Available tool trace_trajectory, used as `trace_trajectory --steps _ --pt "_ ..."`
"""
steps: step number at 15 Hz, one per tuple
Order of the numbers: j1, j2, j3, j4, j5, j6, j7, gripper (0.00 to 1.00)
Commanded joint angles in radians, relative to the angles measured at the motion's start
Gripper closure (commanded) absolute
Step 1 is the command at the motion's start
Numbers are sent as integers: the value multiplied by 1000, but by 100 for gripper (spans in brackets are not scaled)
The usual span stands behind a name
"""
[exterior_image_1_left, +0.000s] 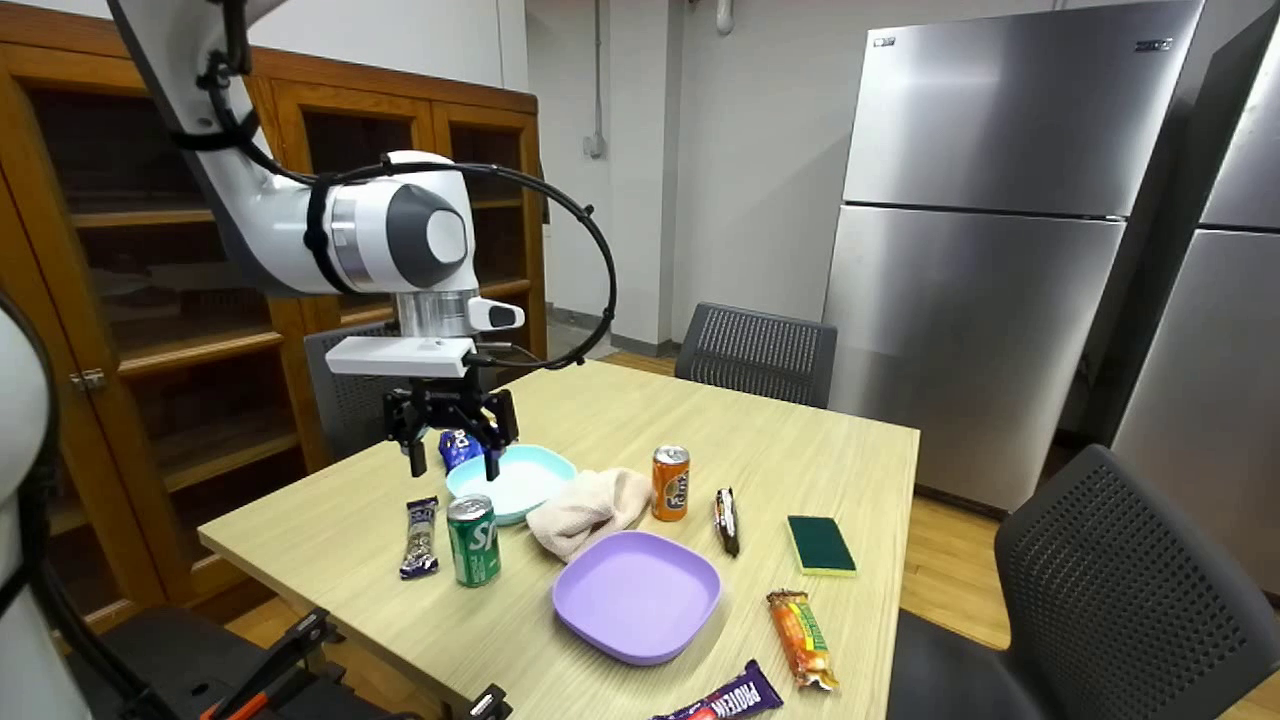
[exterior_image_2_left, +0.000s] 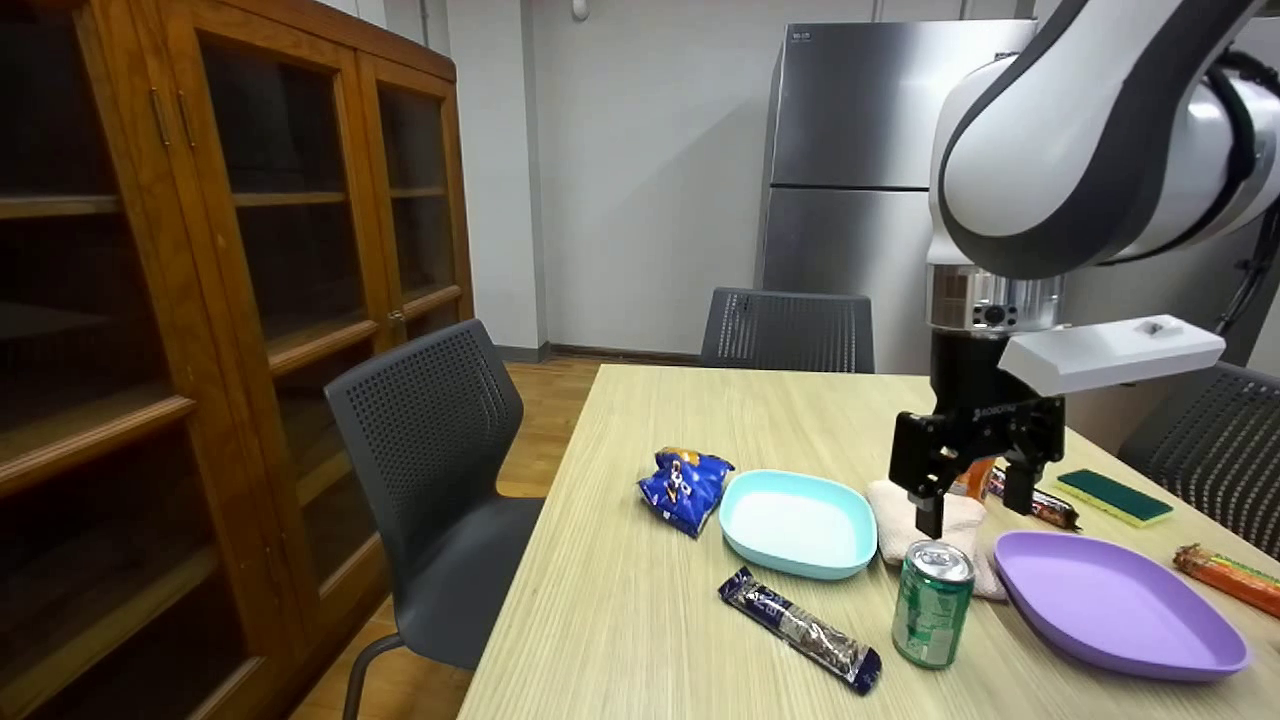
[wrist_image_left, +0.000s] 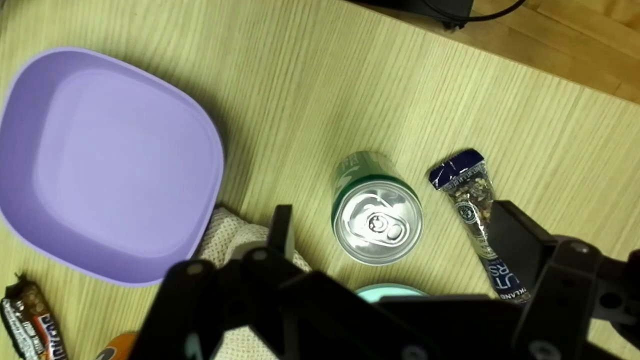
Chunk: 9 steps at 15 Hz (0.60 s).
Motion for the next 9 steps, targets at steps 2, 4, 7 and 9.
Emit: trace_trajectory --steps 2,4,7,9 --pt "10 91 -11 38 -16 62 16 0" --pt "14 118 -16 48 -20 72 19 0" --pt "18 151 -25 62 -23 79 21 0" --pt "20 172 -31 71 -22 88 18 0"
